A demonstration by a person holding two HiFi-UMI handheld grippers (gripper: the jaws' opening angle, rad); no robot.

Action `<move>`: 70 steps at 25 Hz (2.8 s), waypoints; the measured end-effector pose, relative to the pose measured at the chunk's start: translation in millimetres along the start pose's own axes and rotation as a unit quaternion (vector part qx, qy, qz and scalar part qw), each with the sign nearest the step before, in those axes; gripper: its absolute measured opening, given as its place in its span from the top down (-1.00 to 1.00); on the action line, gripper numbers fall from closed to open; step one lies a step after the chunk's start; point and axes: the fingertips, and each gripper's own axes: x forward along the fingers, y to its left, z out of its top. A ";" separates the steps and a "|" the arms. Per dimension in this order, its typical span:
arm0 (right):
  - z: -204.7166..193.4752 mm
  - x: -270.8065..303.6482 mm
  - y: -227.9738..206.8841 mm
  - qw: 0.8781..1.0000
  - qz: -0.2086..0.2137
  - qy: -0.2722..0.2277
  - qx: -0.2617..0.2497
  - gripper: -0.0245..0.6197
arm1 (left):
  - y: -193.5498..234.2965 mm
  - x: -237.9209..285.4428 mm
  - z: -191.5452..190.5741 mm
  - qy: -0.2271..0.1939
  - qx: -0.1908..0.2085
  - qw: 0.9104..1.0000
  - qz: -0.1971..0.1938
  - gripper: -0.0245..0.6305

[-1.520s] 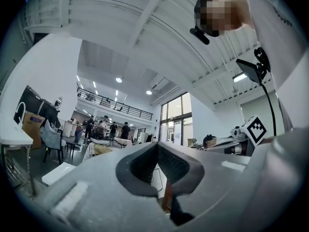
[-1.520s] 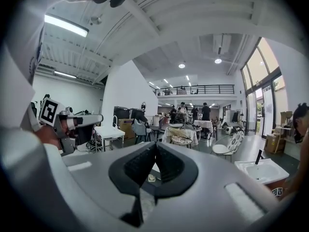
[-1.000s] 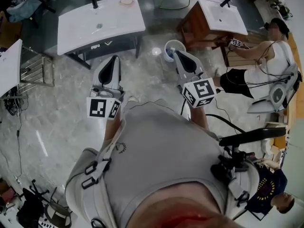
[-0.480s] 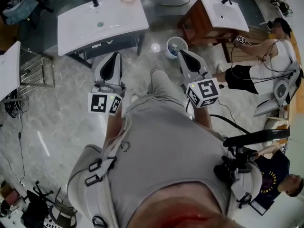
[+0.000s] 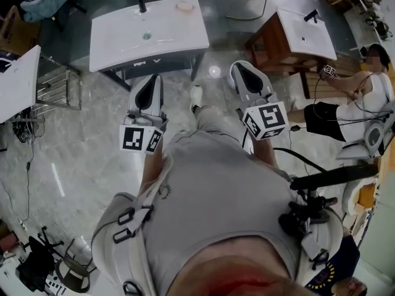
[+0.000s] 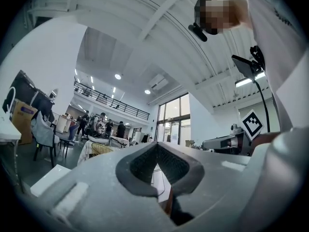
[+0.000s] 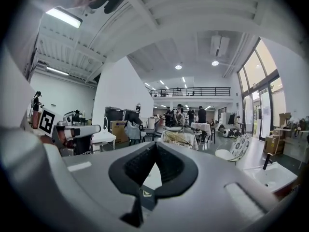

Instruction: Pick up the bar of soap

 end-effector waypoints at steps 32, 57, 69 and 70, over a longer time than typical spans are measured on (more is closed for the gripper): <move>27.7 302.5 -153.4 0.996 0.078 -0.030 0.035 0.92 | 154.3 253.4 -0.3 0.016 0.034 0.997 0.063 0.93; 20.3 378.1 -200.2 0.994 0.104 -0.020 0.032 0.92 | 183.2 356.8 -31.8 0.034 0.014 0.998 0.057 0.93; 50.0 382.8 -218.8 0.997 0.054 -0.049 0.009 0.92 | 178.7 384.4 -21.4 0.014 0.005 1.000 0.003 0.93; 52.1 383.8 -222.6 0.998 0.046 -0.052 0.006 0.92 | 178.2 386.0 -19.1 0.010 0.007 1.000 0.001 0.93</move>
